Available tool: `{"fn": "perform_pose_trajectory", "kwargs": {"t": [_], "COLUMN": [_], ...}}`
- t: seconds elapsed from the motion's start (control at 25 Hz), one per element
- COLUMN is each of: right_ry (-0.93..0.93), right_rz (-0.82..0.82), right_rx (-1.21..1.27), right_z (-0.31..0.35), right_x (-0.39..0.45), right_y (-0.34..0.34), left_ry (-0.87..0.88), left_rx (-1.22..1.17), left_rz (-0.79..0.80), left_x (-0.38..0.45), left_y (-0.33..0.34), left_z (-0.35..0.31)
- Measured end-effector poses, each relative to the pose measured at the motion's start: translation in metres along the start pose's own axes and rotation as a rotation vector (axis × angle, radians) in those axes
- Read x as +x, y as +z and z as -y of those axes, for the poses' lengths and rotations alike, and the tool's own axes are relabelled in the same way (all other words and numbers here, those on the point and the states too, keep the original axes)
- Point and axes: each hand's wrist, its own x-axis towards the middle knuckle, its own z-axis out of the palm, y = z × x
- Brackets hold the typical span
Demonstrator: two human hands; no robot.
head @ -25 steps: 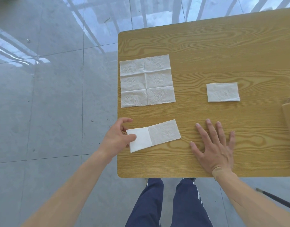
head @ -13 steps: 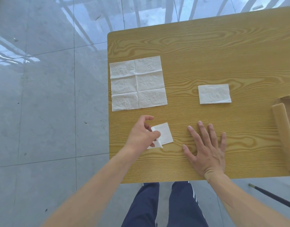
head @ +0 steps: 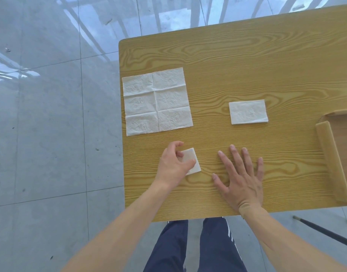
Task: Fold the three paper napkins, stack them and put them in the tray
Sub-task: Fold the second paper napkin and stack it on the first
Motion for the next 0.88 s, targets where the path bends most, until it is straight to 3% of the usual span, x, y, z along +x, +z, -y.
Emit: {"fn": "perform_pose_trajectory", "kwargs": {"t": [0.16,0.44,0.52,0.6,0.72,0.88], "right_ry": [-0.001,0.035,0.043,-0.071,-0.28,-0.301], "right_rz": [0.013,0.018,-0.063,-0.086,0.111,0.175], "right_rx": [-0.003,0.122,0.239,0.279,0.215,0.148], "right_z": [-0.001,0.007,0.019,0.041,0.076,0.091], "right_x": [-0.001,0.0,0.01,0.026,0.052,0.062], "right_y": [0.0,-0.016,-0.025,-0.034,-0.046,-0.052], "left_ry": [0.085,0.267,0.292,0.317,0.28,0.169], "left_rx": [0.008,0.673,0.726,0.763,0.761,0.722], "left_rz": [-0.028,-0.265,-0.269,-0.268,-0.23,-0.135], "left_x": [-0.006,-0.009,-0.009,-0.008,-0.006,-0.001], "left_y": [-0.012,-0.051,-0.051,-0.051,-0.049,-0.051], "left_z": [0.008,0.047,0.05,0.049,0.042,0.03]}}
